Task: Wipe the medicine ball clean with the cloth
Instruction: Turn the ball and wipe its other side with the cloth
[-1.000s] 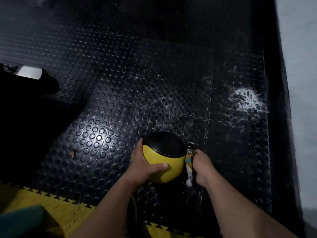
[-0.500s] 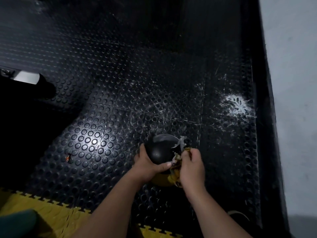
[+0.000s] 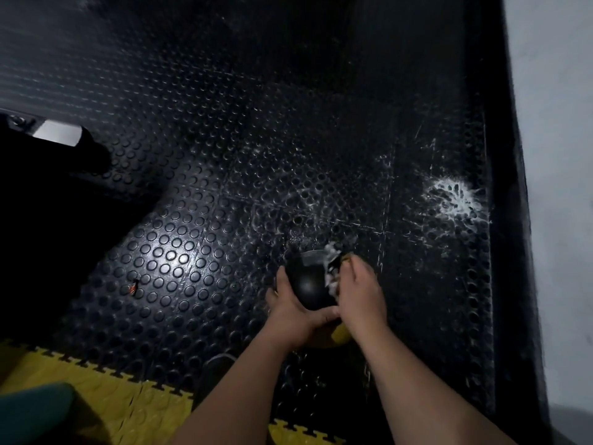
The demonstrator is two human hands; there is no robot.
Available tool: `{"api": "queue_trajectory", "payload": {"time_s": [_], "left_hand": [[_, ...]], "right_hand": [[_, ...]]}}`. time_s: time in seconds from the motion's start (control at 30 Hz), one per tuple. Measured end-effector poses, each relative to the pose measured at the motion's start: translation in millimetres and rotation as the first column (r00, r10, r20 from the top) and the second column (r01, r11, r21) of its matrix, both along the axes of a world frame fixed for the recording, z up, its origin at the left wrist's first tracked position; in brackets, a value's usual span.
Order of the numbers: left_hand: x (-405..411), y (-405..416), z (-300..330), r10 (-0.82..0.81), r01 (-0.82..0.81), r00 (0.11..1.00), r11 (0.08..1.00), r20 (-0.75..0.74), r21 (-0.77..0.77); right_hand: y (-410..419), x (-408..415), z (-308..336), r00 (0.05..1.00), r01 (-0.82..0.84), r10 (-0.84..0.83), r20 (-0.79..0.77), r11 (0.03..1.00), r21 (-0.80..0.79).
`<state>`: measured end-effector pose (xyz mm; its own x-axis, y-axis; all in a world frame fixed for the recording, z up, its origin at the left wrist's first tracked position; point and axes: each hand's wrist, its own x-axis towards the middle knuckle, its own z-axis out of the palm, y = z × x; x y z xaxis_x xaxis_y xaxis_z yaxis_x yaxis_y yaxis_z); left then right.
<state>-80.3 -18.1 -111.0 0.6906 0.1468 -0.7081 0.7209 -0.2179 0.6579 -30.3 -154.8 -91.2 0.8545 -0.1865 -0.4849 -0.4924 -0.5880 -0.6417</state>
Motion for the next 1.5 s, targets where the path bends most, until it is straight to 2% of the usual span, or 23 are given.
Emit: {"api": "queue_trajectory", "payload": {"time_s": [0.07,0.1,0.17,0.23,0.27,0.33,0.43,0.5,0.6,0.67,0.73,0.83,0.9,0.97,1.03,1.1,1.13,1.2,1.23,1.3,1.37,1.43,1.5], "left_hand": [[0.9,-3.3,1.2,-0.001,0.001,1.000,1.000,-0.003,-0.005],[0.8,-3.8,1.8,0.001,-0.001,1.000,1.000,0.001,-0.005],[1.6,-0.7,1.8,0.004,-0.004,1.000,1.000,-0.003,-0.002],[1.5,4.4,0.8,-0.006,0.006,1.000,1.000,-0.027,-0.009],[0.5,4.2,0.7,-0.012,0.012,0.999,1.000,-0.034,-0.016],[-1.6,0.0,1.7,-0.010,0.010,1.000,1.000,-0.010,-0.007],[-5.2,-9.5,2.6,-0.009,0.009,1.000,1.000,0.011,0.025],[-10.2,-14.5,2.4,0.002,-0.003,0.999,1.000,0.043,0.019],[-9.3,-13.2,1.6,-0.008,0.007,0.999,0.999,0.047,0.032],[-7.3,-9.4,0.8,-0.017,0.016,1.000,1.000,0.017,0.021],[-9.6,-9.5,1.5,-0.021,0.020,1.000,1.000,0.022,0.022],[-11.0,-13.8,3.0,-0.024,0.021,0.998,0.999,0.063,0.048],[-9.1,-17.4,4.7,-0.021,0.019,0.998,0.999,0.054,0.040],[-5.9,-15.5,6.0,-0.023,0.022,0.999,0.999,0.041,0.030],[-6.7,-10.1,4.0,-0.029,0.028,0.999,1.000,0.031,0.013],[-9.8,-9.5,1.3,-0.048,0.048,0.998,0.999,0.031,0.015],[-10.6,-10.9,1.1,-0.056,0.055,0.998,0.998,0.038,0.034],[-8.8,-14.3,1.1,-0.060,0.057,0.997,0.997,0.051,0.053],[-7.7,-15.2,0.4,-0.054,0.052,0.997,0.998,0.052,0.047],[-6.0,-14.7,-0.3,-0.050,0.048,0.997,0.998,0.051,0.040],[-4.0,-10.8,-1.8,-0.052,0.051,0.998,0.998,0.042,0.042],[-4.5,-9.1,-3.0,-0.085,0.083,0.996,0.995,0.027,0.050],[-8.5,-11.3,-1.6,-0.116,0.114,0.993,0.992,0.027,0.056]], "right_hand": [[-5.5,21.7,1.1,0.978,0.182,-0.171,-0.123,0.980,0.080],[-2.8,24.2,4.7,0.979,0.165,-0.157,-0.133,0.985,0.053],[11.5,10.0,12.4,0.996,-0.077,0.072,-0.045,0.990,-0.118],[29.3,-16.6,21.8,0.916,-0.357,0.395,0.078,0.886,-0.297],[31.6,-24.7,22.6,0.889,-0.398,0.446,0.105,0.865,-0.306],[23.3,-15.1,17.7,0.907,-0.372,0.410,0.092,0.885,-0.279],[-3.0,29.1,11.8,0.983,-0.140,0.128,-0.129,0.986,-0.086],[-9.5,48.0,16.6,0.954,-0.176,0.158,-0.254,0.983,-0.047],[7.2,26.1,21.4,0.949,-0.312,0.294,-0.116,0.931,-0.191],[20.1,-2.1,27.2,0.865,-0.465,0.500,0.040,0.830,-0.309],[15.0,-13.3,26.0,0.815,-0.521,0.570,0.107,0.801,-0.294],[-5.2,15.6,12.1,0.949,-0.316,0.315,-0.026,0.940,-0.129],[-4.8,35.6,13.0,0.976,-0.175,0.157,-0.152,0.978,-0.110],[8.6,31.8,14.9,0.954,-0.297,0.277,-0.114,0.922,-0.249],[22.8,6.5,21.3,0.851,-0.485,0.524,0.015,0.797,-0.359],[17.6,-4.3,22.0,0.792,-0.549,0.605,0.078,0.763,-0.340],[10.0,1.9,19.8,0.829,-0.514,0.555,0.074,0.807,-0.291],[-3.6,25.3,11.2,0.949,-0.315,0.312,-0.041,0.937,-0.151],[-7.6,39.0,8.7,0.972,-0.203,0.191,-0.133,0.976,-0.084],[-3.0,50.4,12.3,0.965,-0.176,0.151,-0.214,0.979,-0.102],[13.7,36.0,14.5,0.932,-0.360,0.352,-0.079,0.886,-0.291],[32.3,6.3,22.3,0.791,-0.528,0.609,0.058,0.728,-0.437],[30.5,-2.9,24.1,0.741,-0.586,0.667,0.076,0.698,-0.411]]}}
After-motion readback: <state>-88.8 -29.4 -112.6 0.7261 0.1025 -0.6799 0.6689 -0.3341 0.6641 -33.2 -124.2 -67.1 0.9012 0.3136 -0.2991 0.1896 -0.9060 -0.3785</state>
